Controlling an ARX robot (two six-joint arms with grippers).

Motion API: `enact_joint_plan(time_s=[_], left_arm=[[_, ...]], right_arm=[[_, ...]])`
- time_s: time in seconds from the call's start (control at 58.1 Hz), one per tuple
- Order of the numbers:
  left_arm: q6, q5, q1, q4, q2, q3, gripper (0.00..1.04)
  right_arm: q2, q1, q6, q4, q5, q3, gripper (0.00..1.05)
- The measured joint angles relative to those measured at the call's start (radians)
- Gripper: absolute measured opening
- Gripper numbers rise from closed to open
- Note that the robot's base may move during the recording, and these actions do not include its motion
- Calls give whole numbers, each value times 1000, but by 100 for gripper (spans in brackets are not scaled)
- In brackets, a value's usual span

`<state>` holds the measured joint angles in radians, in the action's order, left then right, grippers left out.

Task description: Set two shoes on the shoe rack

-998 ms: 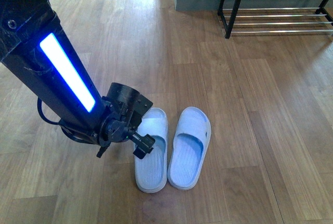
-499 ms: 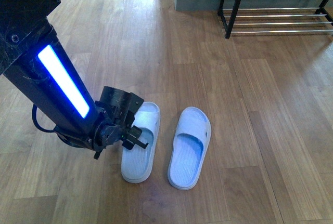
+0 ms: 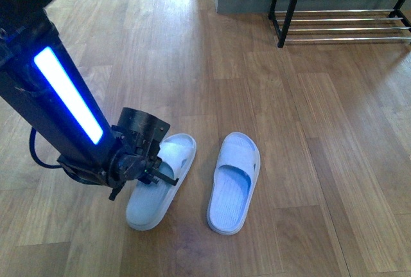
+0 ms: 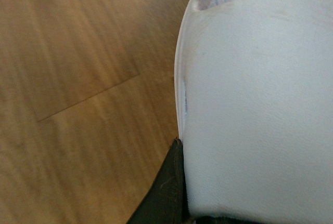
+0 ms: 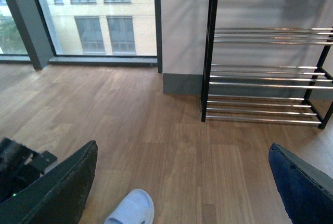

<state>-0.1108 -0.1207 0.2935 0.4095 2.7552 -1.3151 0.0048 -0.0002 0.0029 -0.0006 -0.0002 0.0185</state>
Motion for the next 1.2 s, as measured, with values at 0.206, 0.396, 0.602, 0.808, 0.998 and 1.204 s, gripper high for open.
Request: enact_joint_plan(time_s=[0.206, 0.396, 0.602, 0.808, 0.998, 1.204], left_arm=[[79, -34, -50, 28, -497, 336, 2], [122, -159, -99, 17, -887, 617, 2], [80, -309, -172, -8, -1356, 875, 2], [-48, -417, -189, -154, -1932, 1102, 2], [-80, -553, -96, -494, -2448, 1199, 2], [-88, -562, -84, -520, -2568, 1204, 2]], right_arm=[[0, 0, 0, 0, 0, 0, 95], [0, 0, 0, 0, 0, 0, 95], [0, 0, 0, 0, 0, 0, 95], [0, 0, 0, 0, 0, 0, 95], [0, 0, 0, 0, 0, 0, 95], [0, 0, 0, 0, 2, 0, 95]])
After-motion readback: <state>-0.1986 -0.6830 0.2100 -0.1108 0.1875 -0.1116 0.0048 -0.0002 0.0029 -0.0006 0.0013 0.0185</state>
